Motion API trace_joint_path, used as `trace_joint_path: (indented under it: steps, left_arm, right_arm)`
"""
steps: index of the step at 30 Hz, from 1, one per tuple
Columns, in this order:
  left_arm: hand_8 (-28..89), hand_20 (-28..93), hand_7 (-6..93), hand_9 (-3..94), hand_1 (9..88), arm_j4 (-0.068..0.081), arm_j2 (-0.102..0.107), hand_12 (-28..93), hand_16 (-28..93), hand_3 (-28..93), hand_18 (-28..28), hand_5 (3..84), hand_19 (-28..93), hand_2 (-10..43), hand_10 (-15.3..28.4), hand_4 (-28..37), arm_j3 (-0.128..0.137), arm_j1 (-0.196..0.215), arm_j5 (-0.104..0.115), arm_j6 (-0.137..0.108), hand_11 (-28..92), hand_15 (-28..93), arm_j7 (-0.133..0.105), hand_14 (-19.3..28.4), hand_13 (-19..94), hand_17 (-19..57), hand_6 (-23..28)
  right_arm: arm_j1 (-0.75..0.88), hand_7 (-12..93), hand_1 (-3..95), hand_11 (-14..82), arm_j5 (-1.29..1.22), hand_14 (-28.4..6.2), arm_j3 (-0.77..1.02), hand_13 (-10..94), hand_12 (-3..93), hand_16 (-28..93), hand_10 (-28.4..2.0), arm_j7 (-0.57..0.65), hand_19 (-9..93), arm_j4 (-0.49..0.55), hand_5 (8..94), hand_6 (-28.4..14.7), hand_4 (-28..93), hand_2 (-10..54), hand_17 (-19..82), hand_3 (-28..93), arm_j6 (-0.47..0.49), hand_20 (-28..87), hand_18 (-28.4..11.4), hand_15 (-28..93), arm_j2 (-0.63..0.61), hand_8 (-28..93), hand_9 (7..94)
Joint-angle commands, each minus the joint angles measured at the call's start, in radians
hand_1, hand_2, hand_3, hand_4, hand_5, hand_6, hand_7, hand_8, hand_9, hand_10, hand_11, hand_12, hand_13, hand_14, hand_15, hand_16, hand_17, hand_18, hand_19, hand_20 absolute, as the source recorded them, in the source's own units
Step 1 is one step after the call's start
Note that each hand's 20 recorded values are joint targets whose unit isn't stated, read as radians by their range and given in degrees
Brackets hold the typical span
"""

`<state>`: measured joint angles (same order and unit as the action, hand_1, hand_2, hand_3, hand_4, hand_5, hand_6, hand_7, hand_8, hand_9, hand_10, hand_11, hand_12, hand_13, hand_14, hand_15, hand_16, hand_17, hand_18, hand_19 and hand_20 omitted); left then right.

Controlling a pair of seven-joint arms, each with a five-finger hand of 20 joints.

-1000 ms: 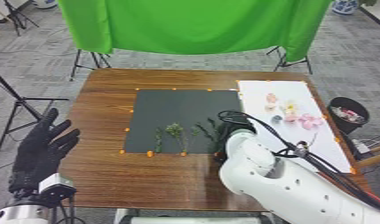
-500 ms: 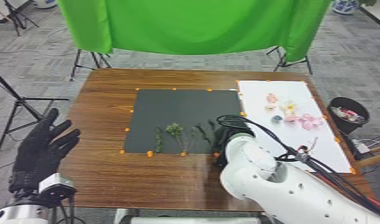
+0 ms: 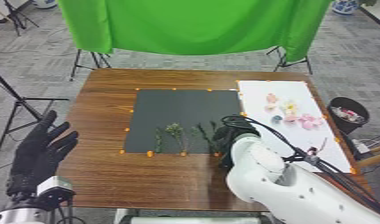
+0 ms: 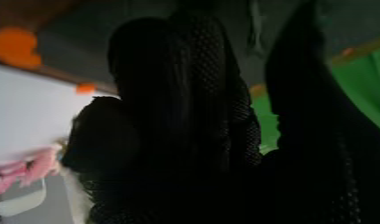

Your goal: Arrange flowers

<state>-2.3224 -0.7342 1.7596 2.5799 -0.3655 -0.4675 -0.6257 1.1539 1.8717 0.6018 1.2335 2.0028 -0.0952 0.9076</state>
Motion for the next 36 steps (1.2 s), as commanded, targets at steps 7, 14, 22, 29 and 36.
trace_joint_path:
  steps: [7, 14, 22, 29, 36]
  left_arm:
    - [-8, 5, 8.7, 26.5, 30.3, -0.013, 0.031, 11, -11, 63, 25.7, 31.2, 49, 7.4, 17.1, -20.7, 0.003, 0.019, 0.023, -0.028, 24, 53, -0.023, 25.4, 18, -9.2, 6.2]
    - [-8, 5, 8.7, 26.4, 30.3, -0.011, 0.028, 11, -11, 63, 25.9, 31.0, 49, 7.5, 17.3, -20.6, -0.004, 0.014, 0.023, -0.028, 24, 53, -0.028, 25.4, 18, -9.3, 6.2]
    - [-8, 5, 8.7, 26.4, 30.2, -0.006, 0.018, 11, -11, 63, 26.0, 31.0, 49, 7.4, 17.2, -20.7, -0.014, -0.007, 0.007, -0.018, 24, 52, -0.010, 25.4, 18, -9.3, 6.2]
    - [-8, 4, 8.7, 26.3, 30.3, -0.003, 0.026, 11, -11, 63, 25.9, 31.0, 49, 7.4, 17.2, -20.6, -0.020, -0.014, 0.009, -0.016, 24, 53, -0.013, 25.3, 18, -9.3, 6.2]
    - [-8, 4, 8.7, 26.3, 30.4, 0.003, 0.008, 11, -11, 63, 25.9, 30.9, 49, 7.5, 17.3, -20.6, -0.031, -0.039, -0.011, -0.005, 24, 53, 0.016, 25.4, 18, -9.3, 6.2]
  right_arm:
    - [-0.078, 19, 30.4, 22.6, -0.050, -13.7, 0.115, 77, 15.7, 12, -22.5, -0.097, 93, 0.024, 63.3, -10.9, -19, 0.3, 59, 75, 0.008, 4, -12.2, 56, -0.172, -7, 70.4]
    - [-0.088, 16, 31.7, 17.7, -0.129, -14.3, 0.139, 75, 14.5, 11, -24.3, -0.071, 93, -0.043, 59.7, -10.5, -20, -0.3, 58, 76, 0.027, 4, -12.7, 57, -0.217, -8, 65.2]
    - [-0.114, 15, 32.1, 16.8, -0.129, -14.1, 0.102, 76, 14.4, 10, -24.5, -0.013, 93, -0.106, 59.1, -10.2, -20, -0.3, 59, 75, 0.062, 4, -12.8, 57, -0.237, -8, 65.6]
    - [-0.167, 14, 32.1, 16.4, -0.109, -13.9, 0.041, 78, 14.3, 10, -24.6, -0.012, 93, -0.135, 57.5, -10.0, -20, -0.3, 60, 75, 0.028, 4, -12.4, 56, -0.243, -8, 66.2]
    - [-0.202, 12, 32.1, 15.9, -0.138, -13.8, 0.017, 78, 14.0, 10, -24.9, -0.010, 93, -0.176, 53.6, -9.8, -20, -0.4, 60, 76, 0.043, 3, -12.0, 56, -0.228, -8, 66.1]
